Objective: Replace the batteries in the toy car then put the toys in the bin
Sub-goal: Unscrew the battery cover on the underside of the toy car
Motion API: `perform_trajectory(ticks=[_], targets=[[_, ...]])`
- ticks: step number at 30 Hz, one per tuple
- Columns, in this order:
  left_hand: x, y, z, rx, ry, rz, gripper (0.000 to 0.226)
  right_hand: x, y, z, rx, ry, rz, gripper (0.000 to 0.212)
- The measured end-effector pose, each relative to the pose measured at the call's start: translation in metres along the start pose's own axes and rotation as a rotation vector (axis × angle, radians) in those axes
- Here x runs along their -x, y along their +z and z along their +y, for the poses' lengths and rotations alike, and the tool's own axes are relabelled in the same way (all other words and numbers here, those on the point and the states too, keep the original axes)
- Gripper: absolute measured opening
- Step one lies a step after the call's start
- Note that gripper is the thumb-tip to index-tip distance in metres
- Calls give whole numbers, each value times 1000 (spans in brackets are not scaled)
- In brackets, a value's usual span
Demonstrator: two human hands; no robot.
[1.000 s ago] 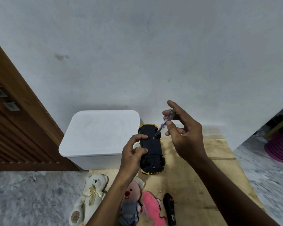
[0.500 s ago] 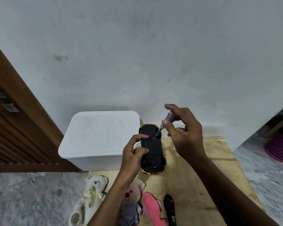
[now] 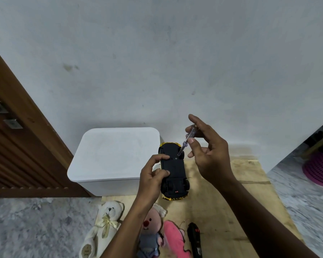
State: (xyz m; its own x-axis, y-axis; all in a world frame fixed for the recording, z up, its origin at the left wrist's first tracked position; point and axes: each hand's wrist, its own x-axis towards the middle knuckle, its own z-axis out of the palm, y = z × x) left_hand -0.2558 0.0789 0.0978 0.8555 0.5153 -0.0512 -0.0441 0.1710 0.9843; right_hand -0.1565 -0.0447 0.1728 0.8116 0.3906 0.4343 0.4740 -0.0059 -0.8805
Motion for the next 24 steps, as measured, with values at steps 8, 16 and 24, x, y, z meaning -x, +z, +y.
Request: perform_trajectory(ticks=[8, 16, 24], targets=[[1, 0, 0, -2, 4, -7, 38, 1, 1, 1, 11, -13, 32, 53], [1, -2, 0, 2, 15, -5, 34, 4, 3, -3, 77, -8, -12, 55], [-1, -3, -2, 14, 17, -3, 37, 5, 3, -2, 76, -16, -35, 68]])
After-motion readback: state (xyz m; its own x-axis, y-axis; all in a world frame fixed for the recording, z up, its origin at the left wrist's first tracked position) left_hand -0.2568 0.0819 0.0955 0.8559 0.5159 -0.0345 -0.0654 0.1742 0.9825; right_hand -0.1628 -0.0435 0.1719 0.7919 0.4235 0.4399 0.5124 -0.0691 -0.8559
